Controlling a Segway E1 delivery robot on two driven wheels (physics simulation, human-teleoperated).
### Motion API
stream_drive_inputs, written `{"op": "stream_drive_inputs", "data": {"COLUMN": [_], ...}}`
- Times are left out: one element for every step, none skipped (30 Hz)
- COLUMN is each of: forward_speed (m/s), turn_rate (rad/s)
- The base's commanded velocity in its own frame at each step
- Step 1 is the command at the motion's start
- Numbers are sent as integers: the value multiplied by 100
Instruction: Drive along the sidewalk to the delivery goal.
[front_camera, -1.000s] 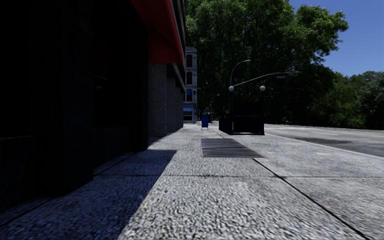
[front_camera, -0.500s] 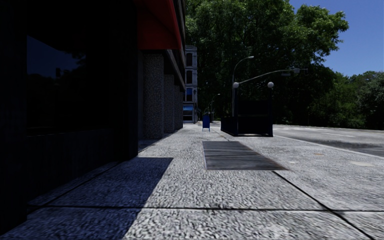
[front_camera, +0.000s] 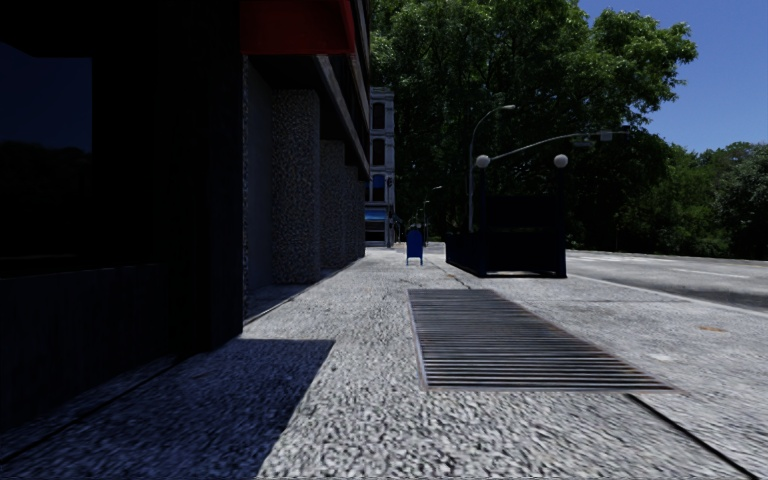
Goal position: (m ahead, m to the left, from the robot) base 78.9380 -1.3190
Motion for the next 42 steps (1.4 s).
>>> {"op": "stream_drive_inputs", "data": {"forward_speed": [200,200,200,200,200,200,200,200,200,200,200,200,200,200,200,200,200,200,200,200,200,200,200,200,200,200,200,200,200,200,200,200,200,200,200,200,200,200,200,200,200,200], "turn_rate": [0,0,0,0,0,0,0,0,0,0,0,0,0,0,0,0,0,0,0,0,0,0,0,0,0,0,0,0,0,0,0,0,0,0,0,0,0,0,0,0,0,0]}}
